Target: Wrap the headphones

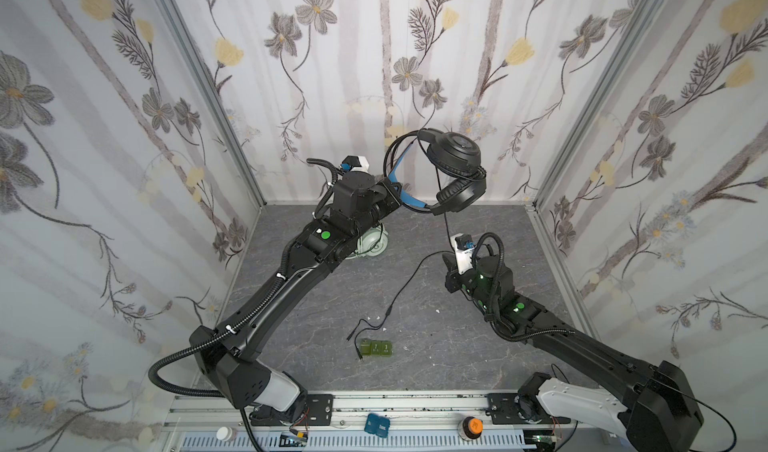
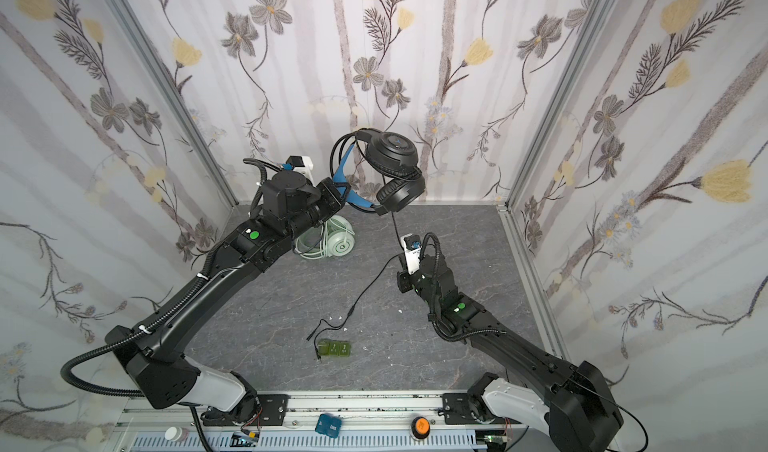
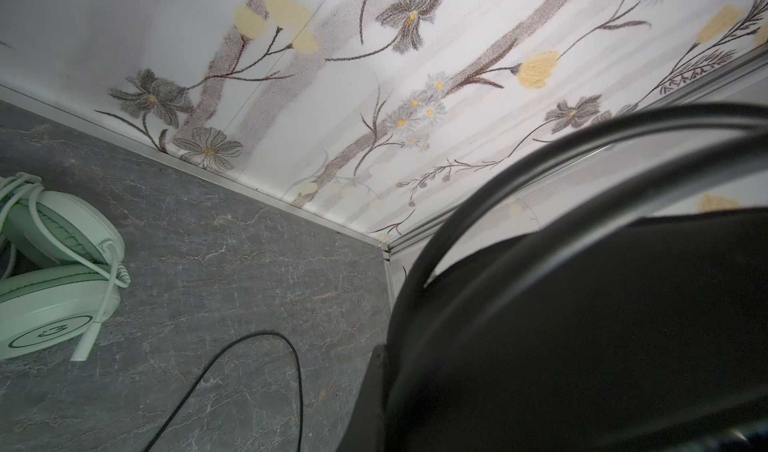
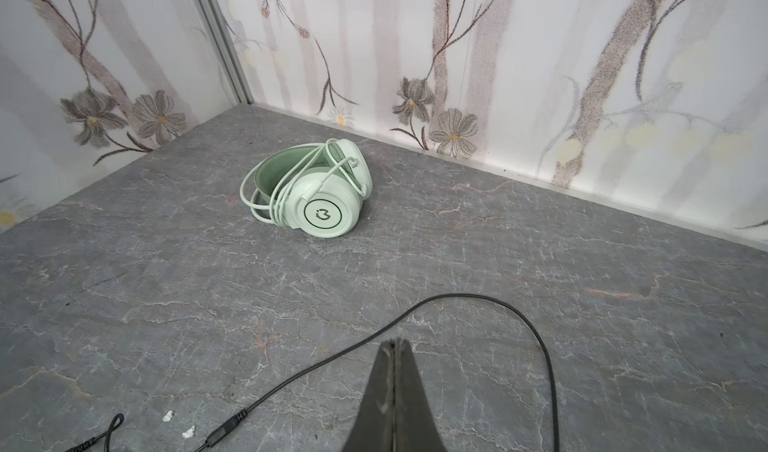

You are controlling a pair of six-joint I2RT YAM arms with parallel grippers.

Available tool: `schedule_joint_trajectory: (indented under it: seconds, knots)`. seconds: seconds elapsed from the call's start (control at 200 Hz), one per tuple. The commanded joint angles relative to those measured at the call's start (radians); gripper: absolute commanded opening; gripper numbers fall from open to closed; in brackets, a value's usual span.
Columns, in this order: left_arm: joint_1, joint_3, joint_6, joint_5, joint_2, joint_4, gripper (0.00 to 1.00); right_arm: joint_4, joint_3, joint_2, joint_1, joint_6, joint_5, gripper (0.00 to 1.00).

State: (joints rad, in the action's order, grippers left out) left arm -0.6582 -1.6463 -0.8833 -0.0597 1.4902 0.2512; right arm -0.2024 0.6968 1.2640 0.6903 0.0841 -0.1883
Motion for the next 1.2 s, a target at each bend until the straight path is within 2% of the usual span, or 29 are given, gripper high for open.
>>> schedule_joint_trajectory:
  seconds: [0.0,0.375,0.555,0.769,0.964,1.199]
  knots:
    - [-0.002,-0.020,-0.064,-0.079,0.017,-0.102,0.00,0.037,0.009,0.002,0.023,-0.012,-0.061,0.00]
    - [-0.019,-0.024,-0.088,-0.160,0.059,-0.045,0.00,0.078,0.044,0.027,0.104,-0.037,-0.110,0.00]
    - [-0.028,-0.017,-0.044,-0.242,0.065,0.015,0.00,0.113,0.087,0.030,0.132,-0.056,-0.127,0.00]
    - [-0.031,0.006,-0.017,-0.316,0.073,0.063,0.00,0.153,0.132,0.041,0.249,-0.079,-0.123,0.00]
    - [-0.031,0.013,-0.037,-0.292,0.088,0.022,0.00,0.166,0.150,0.063,0.306,-0.078,-0.074,0.00]
    - [-0.020,0.024,-0.098,-0.240,0.044,-0.030,0.00,0.144,0.101,0.074,0.290,-0.039,-0.058,0.00]
